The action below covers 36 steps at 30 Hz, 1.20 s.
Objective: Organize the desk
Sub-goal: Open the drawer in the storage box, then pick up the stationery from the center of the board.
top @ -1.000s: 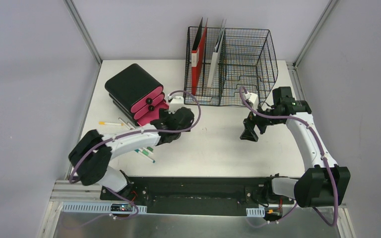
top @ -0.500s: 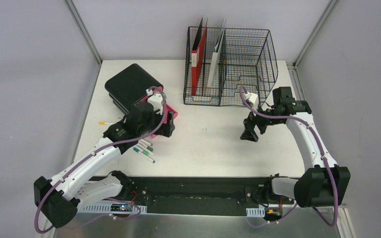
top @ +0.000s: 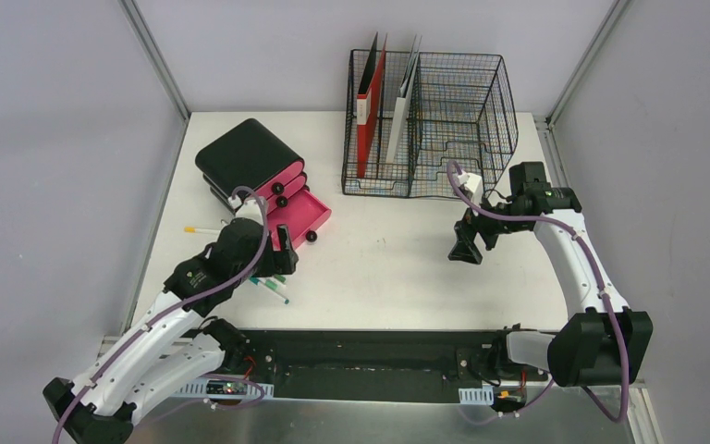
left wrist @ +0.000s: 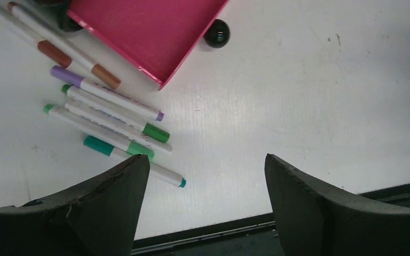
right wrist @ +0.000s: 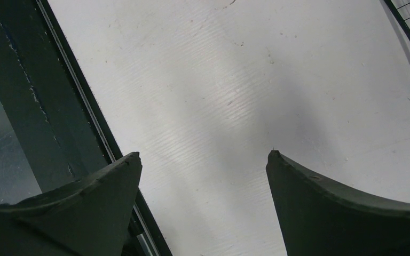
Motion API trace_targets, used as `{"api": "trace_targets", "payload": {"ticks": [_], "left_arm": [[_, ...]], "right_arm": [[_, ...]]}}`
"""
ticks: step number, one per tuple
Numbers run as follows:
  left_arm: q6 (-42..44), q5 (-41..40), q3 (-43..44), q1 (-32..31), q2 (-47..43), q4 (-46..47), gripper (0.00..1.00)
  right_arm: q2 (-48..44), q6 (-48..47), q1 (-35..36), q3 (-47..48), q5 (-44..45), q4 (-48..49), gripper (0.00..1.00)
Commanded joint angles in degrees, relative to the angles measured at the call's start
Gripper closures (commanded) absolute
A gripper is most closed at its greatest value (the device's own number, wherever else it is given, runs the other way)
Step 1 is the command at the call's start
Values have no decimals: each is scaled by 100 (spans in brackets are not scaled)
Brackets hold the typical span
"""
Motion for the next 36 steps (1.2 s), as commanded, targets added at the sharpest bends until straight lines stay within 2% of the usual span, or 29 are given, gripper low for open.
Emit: {"api": "trace_targets", "payload": {"ticks": [1,9,12,15,18,26,36], "left_arm": [[-850,-1047,-43,77,-129,-475,21],[-2894,-1556,-345,77,65,-1494,35],[-3236,-1481,-438,77,310,-1587,52],[-3420,-1453,-502,77,378,-1627,59],[-3566,-1439,-561,77,418,-1639,74],[-3506,-1341,-507,77,1224,-1381,76],[-3474,-1266,-659,77,1421,-933,76]], "right_arm": [[-62,-168,-43,35,-75,17,10],[6,-176,-38,32,-84,-5,9],[19,-168,-40,30,-85,-6,9],[29,-168,-38,32,-71,-6,9],[30,-176,-40,32,-75,-5,9],[21,-185,-39,32,-84,-15,8],[12,-194,-41,32,-92,-23,8]]}}
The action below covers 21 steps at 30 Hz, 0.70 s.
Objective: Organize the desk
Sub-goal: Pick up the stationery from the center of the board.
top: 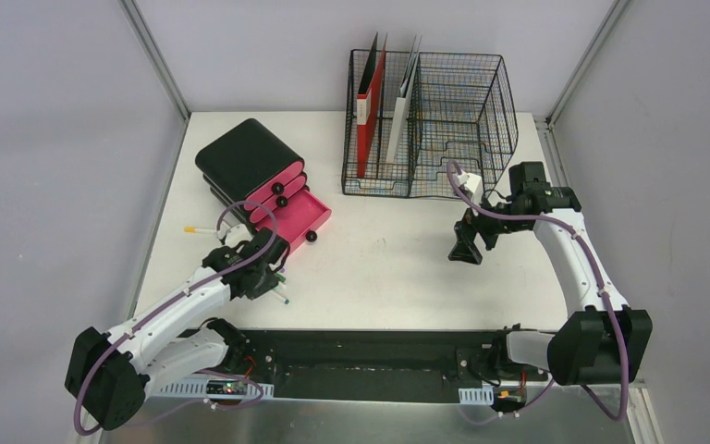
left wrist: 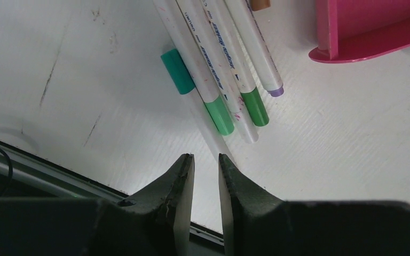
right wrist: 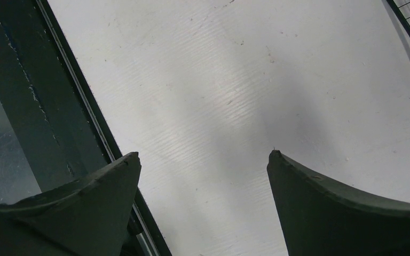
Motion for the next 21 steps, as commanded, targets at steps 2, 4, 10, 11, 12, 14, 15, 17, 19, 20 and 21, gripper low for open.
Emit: {"api": "trace_targets", "payload": {"ticks": [2,4,10,11,12,14,15,17,19,20,21], "left_arm": [[-73,60,-56,37,106,342,75],[-77,110,-70,42,176,401,75],[-66,129,-79,42,264,438,73],[-65,127,-84,42,265,437,73],[-65,127,-88,42,279,445,73],[-63,118,-80,42,309,446,73],[-65,111,-77,42,331,446,73],[-88,97,-87,38,384,439,74],[-124,108,-111,42,415,446,74],[-124,117,-122,42,425,446,75],[-120,118,-128,42,431,444,75]], "right_arm": [[-18,-168,-30,32,-90,-10,8],[-20,-168,-28,32,-86,-15,8],[-10,-168,-29,31,-86,-14,7],[-12,-168,-34,32,-84,-15,7],[-17,-168,-40,30,-86,-14,7],[-20,-174,-39,26,-81,-18,7],[-26,-173,-44,28,-85,-22,7],[-37,-177,-37,32,-95,-21,7],[-36,-177,-41,28,-95,-23,7],[-36,-181,-38,36,-95,-22,7],[-36,-185,-37,32,-99,-27,7]]}}
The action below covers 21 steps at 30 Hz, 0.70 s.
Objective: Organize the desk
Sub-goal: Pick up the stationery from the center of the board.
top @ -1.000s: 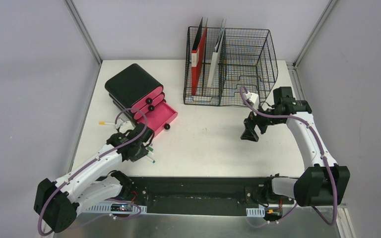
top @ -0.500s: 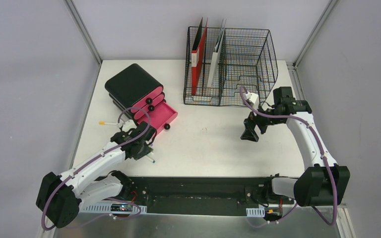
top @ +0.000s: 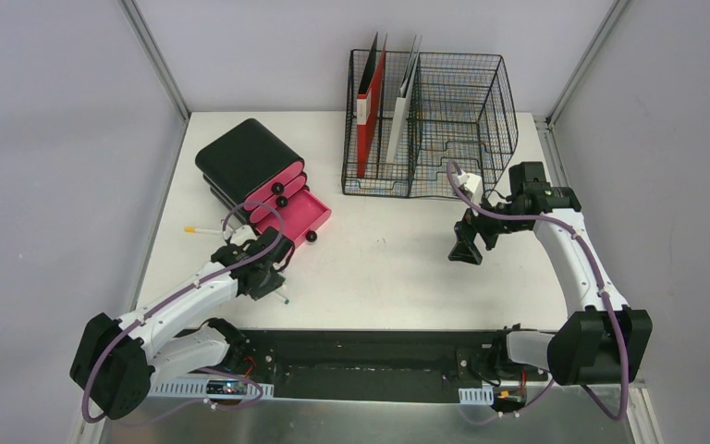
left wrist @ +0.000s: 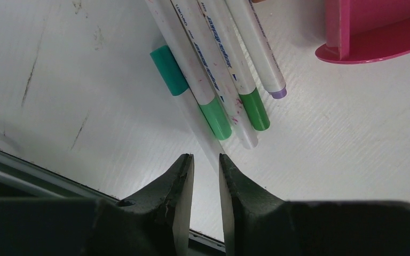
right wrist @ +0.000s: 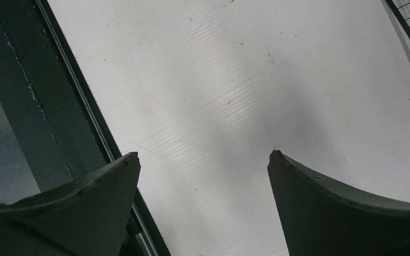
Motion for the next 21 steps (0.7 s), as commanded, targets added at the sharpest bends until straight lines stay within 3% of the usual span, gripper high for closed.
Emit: {"api": "trace_targets", "payload": {"ticks": [1,21], "left_arm": [[-77,0,-55,42,10,110,76],[-233,94,-198,42,379,315,78]], "right_arm": [[-42,-148,-37,32,-103,-31,7],[-18,-209,-42,66,-123,-108,6]]}}
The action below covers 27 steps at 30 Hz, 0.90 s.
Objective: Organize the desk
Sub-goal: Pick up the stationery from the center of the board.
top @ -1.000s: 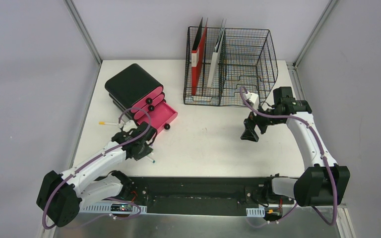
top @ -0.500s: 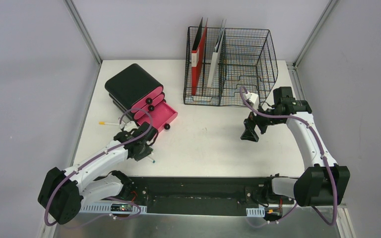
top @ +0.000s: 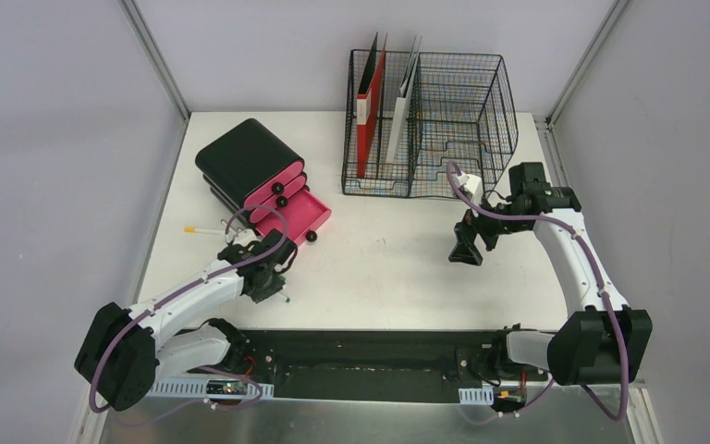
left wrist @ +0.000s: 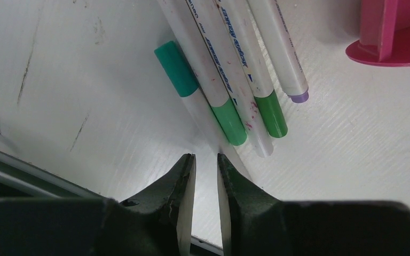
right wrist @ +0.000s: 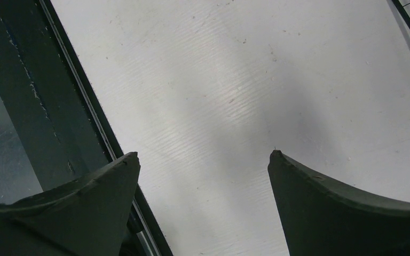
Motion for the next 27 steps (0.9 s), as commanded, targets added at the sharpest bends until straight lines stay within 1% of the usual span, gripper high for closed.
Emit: {"api": "trace_targets", "payload": {"ticks": [1,5,9,14,20,23,27], "left_arm": [[-197,65,-52,42,80,190,78],[-262,118,-121,42,210,298,76],[-222,-8,-71,42,180,215,76],[-273,-121,-183,41,-467,67,75],[-279,-146,-320,42,-1012,258,66],[-281,-204,-307,50,-947,373,63],[-406,-225,-253,88,-582,461,61]], "right_arm": [[-29,-170,-43,67,-119,-52,6],[-45,-178,-38,65,-132,-46,5],[-44,-188,-38,64,-136,-71,5],[-41,-190,-39,67,-136,-67,4],[-10,-188,-42,53,-136,-64,4],[1,-188,-42,57,-136,-67,3],[-6,-188,-38,58,-132,-72,3]]}}
